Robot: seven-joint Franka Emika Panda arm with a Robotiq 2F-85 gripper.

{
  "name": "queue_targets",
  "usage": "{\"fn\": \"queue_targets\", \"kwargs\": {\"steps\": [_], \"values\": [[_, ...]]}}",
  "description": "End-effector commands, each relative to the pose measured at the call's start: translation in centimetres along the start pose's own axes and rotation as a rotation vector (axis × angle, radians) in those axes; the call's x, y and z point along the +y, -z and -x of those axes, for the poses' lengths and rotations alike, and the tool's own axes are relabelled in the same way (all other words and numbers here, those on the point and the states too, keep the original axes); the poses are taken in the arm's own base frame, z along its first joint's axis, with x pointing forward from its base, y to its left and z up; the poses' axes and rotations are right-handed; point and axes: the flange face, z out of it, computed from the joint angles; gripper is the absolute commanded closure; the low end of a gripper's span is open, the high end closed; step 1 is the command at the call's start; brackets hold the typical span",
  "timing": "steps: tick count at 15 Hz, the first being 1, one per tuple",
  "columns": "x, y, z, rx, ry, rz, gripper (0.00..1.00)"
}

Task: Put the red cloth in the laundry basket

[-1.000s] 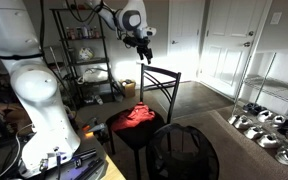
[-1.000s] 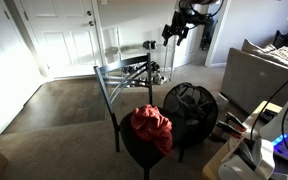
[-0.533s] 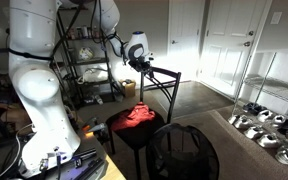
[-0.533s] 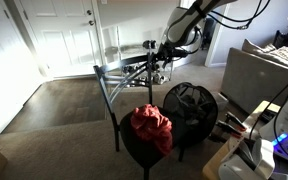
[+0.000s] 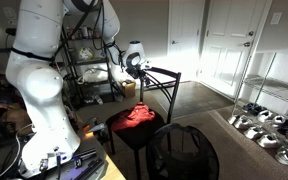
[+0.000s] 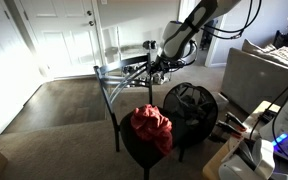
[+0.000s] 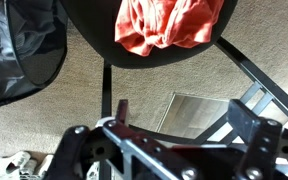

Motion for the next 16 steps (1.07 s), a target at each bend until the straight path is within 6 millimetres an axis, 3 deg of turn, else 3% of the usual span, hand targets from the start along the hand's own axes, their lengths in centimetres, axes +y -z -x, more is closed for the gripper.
{"fn": "queue_targets", "kwargs": {"steps": [1,3,8,10,12,13,16], "values": [[0.3,-2.7,0.3,-0.016,-0.025,0.041,0.00],[0.5,-3.9,0.6,-0.049,-0.018,0.048,0.00],[0.0,-4.4,1.3,-0.063,-0.001,0.023,0.00],[-0.1,-4.3,1.2,-0.063,-0.001,0.020,0.00],[1.1,-2.4,1.0,-0.009,-0.051,0.053,0.00],[1.3,-2.4,0.8,-0.001,-0.059,0.053,0.00],[0.5,-5.8,0.7,-0.042,-0.042,0.054,0.00]]}}
